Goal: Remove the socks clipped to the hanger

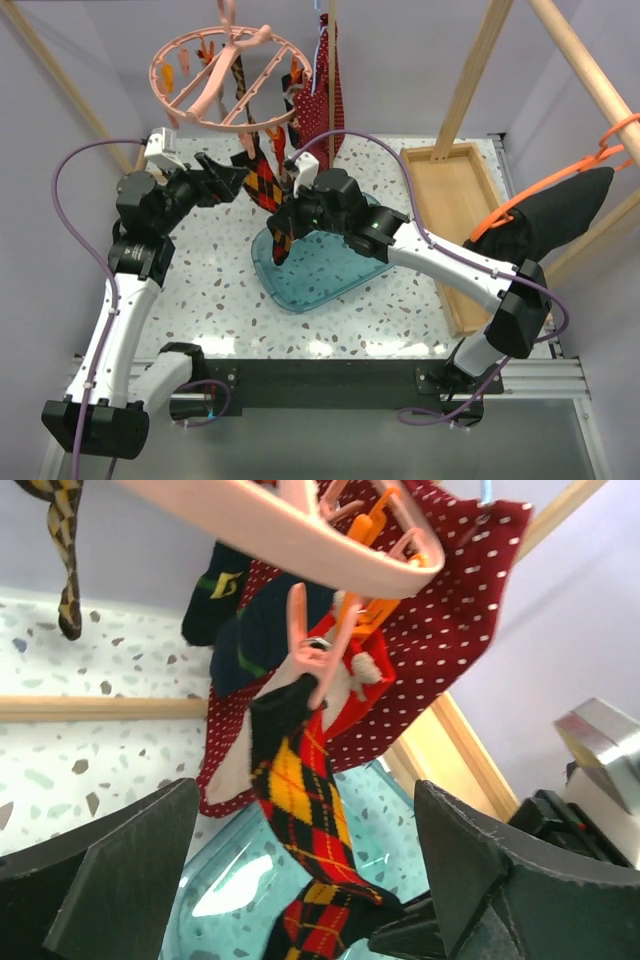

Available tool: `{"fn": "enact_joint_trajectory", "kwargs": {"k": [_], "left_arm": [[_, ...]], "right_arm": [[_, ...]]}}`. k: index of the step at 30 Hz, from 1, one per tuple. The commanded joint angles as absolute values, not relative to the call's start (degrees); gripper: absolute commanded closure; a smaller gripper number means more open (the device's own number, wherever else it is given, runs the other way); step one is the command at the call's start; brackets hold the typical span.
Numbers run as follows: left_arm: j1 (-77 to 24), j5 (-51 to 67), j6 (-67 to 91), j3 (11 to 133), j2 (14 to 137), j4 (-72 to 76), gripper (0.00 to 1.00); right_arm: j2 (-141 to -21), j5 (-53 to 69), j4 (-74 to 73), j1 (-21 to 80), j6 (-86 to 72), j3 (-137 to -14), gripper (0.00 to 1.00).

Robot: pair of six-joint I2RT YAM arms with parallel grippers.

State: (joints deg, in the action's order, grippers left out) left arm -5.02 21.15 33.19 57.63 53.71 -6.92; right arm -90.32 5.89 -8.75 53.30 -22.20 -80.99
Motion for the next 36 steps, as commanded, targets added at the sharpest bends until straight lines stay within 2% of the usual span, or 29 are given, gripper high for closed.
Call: {"fn": "enact_joint_trajectory", "kwargs": {"k": [1,3,7,13,21,36], "left_arm": [[-5.2,19.0,30.6,57.7,54.0,-6.9,0.03],[-5.2,18.7,28.5,58.3,54.3,-5.5,0.03],[-5.1,20.4,26.0,59.7,56.9,-0.9,0.12],[-5.2,25.8,32.0,60.6,64.5,8.9,0.12],[-5.4,23.1,38.9,52.0,61.7,28.6,0.18],[-6.3,21.7,40.5,55.6,66.6,28.7,0.26]], "right_arm": [[-87.4,5.9,-9.4,53.6,-21.5,-81.0,1.00],[-87.4,7.8,-9.4,53.6,-21.5,-81.4,1.00],[-86.7,9.2,-9.4,53.7,-21.6,-81.0,1.00],[-85.0,9.3,-9.8,53.8,-21.1,-80.8,1.00],[-84.6,9.9,-9.6,53.7,-21.2,-80.5,1.00],[-84.5,10.0,-10.2,53.8,-21.0,-81.6,1.00]]}}
